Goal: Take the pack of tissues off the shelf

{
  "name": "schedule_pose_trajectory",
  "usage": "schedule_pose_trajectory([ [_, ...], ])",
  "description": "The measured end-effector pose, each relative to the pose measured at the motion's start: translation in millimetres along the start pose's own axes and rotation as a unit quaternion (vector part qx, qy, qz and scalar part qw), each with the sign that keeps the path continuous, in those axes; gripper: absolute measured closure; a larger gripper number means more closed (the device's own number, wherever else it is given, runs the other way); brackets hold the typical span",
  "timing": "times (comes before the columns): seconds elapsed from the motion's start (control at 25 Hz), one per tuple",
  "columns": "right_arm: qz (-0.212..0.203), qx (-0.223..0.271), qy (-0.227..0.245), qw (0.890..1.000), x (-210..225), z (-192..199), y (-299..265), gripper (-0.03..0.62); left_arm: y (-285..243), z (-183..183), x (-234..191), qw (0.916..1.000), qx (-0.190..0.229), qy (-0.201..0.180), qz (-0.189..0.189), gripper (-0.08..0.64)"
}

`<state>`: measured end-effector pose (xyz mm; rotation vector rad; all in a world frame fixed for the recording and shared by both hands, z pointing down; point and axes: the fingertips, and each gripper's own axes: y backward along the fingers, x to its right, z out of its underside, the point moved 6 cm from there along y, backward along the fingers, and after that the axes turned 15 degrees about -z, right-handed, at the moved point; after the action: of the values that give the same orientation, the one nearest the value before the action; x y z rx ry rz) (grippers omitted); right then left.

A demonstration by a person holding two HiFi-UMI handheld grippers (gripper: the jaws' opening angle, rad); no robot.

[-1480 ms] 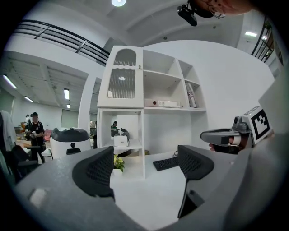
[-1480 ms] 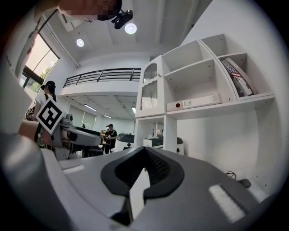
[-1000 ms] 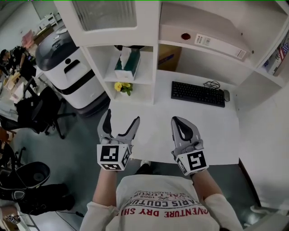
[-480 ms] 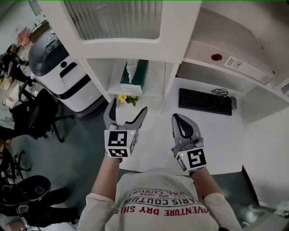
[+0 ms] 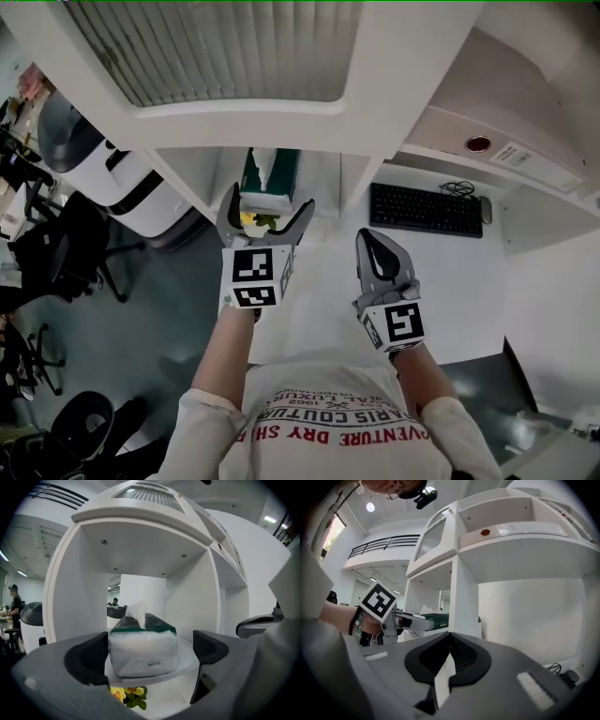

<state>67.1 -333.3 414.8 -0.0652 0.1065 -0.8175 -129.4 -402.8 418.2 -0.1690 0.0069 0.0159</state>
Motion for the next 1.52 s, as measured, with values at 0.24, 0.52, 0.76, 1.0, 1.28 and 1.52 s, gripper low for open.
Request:
schedule_pose_trajectory([
  [0.24,0.008,-0.006,0.002,1.0,7.4,1.6,-7.5,0.591,-22.2,1.1,-2.5,0.9998,-0.011,-0.003,-0.018,-0.005],
  [0.52,0.006,-0.008,-0.004,1.0,7.4,6.8,-10.0,0.592,-34.4,2.9,-2.2,0.9974,-0.017,-0.034,-0.061,-0.005],
  [0.76,0.009,-0.011,-0.004,1.0,7.7,8.2,-6.0,0.591,-31.1,4.0,-6.4,0.9983,-0.015,-0.035,-0.043,0.106],
  [1.0,0.014,-0.015,-0.008,1.0,7.2,7.2,-1.4,0.592,-24.1,3.7,-8.9,0.9984,-0.014,-0.031,-0.044,0.123],
  [1.28,0.012,-0.014,-0.003,1.0,-1.6,2.8,6.2,0.592,3.7,-1.8,-16.2,0.9997,0.001,-0.014,-0.019,0.133],
  [1.52,0.002,-0.013,0.001,1.0,-16.8,0.1,18.8,0.592,48.1,-16.5,-18.6,0.999,0.031,-0.033,0.005,0.133],
])
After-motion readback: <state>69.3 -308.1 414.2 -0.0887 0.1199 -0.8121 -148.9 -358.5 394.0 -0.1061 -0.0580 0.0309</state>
